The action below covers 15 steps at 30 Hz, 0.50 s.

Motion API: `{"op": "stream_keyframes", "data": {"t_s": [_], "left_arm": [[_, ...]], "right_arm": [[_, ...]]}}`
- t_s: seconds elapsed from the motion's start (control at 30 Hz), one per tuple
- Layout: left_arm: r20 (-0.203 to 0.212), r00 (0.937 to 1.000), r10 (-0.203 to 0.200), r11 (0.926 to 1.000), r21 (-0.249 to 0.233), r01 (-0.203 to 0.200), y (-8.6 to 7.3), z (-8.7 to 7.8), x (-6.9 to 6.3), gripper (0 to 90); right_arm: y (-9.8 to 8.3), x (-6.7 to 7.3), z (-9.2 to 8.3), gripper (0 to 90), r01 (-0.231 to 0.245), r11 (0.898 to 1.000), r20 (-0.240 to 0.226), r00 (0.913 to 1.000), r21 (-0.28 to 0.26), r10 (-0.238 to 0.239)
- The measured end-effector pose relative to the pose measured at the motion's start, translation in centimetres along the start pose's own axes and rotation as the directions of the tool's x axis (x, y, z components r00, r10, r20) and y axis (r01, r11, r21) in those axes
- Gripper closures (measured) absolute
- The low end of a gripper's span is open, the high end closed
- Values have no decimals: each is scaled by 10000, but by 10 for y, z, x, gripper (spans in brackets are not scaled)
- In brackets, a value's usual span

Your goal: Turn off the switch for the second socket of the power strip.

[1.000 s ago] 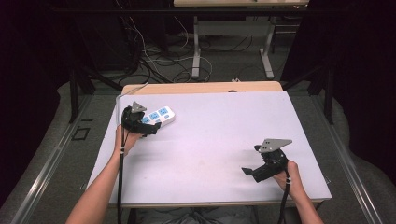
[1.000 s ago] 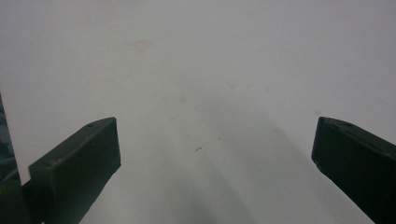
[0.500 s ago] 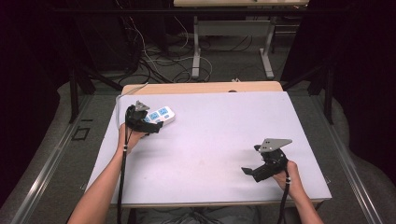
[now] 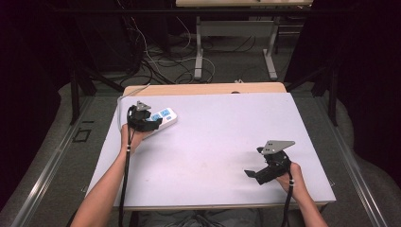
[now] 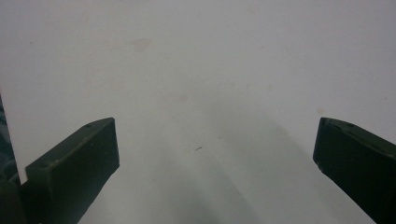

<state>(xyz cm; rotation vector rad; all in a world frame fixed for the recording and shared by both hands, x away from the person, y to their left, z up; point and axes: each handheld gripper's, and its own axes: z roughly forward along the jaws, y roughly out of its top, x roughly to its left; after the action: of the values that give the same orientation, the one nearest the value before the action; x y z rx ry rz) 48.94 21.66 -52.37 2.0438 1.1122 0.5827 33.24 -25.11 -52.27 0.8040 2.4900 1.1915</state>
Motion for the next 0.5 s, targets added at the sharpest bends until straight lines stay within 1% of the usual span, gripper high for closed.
{"op": "stream_keyframes", "data": {"t_s": [0.03, 0.07, 0.1, 0.13, 0.2, 0.23, 0.27, 0.37, 0.4, 0.43, 0.5], "left_arm": [[37, 10000, -47, 10000, -87, 47, 0, 0, 0, 452], [98, 9999, -75, 9999, -67, 76, 0, -1, 1, 482], [159, 9998, -132, 9999, -93, 133, -1, -1, 1, 516], [146, 9998, -146, 9999, -91, 147, -1, -1, 1, 542], [187, 9997, -155, 9998, -115, 157, -1, -1, 1, 593], [305, 9993, -231, 9995, -207, 237, -2, -1, 3, 620], [305, 9993, -231, 9995, -207, 237, -2, -1, 3, 664], [369, 9990, -246, 9991, -328, 259, -3, -1, 5, 734], [411, 9987, -310, 9989, -352, 325, -3, -1, 5, 762], [547, 9980, -329, 9987, -372, 350, -4, -1, 6, 786], [574, 9979, -302, 9988, -373, 324, -4, -1, 6, 828]], "right_arm": [[0, 0, 0, 0, -48, 10000, 26, 10000, -12, 48], [0, 0, -1, 0, 18, 10000, -11, 10000, 17, -18], [0, 0, 0, 0, -8, 10000, 33, 10000, -74, 8], [0, 0, 0, 0, -1, 10000, -21, 10000, -89, 1], [0, 1, 0, 0, -12, 10000, 23, 10000, -78, 12], [0, 1, -1, 0, -2, 10000, -1, 10000, 22, 2], [0, 2, -1, 0, -1, 10000, 5, 10000, 15, 1], [0, 1, -1, 0, 97, 10000, 3, 10000, -1, -97], [0, 0, -1, 0, 158, 9999, -32, 9999, 24, -158], [0, 1, -1, 0, 91, 10000, -15, 10000, 37, -91], [0, 0, -1, 0, 126, 9999, 13, 9999, 24, -126]]}}
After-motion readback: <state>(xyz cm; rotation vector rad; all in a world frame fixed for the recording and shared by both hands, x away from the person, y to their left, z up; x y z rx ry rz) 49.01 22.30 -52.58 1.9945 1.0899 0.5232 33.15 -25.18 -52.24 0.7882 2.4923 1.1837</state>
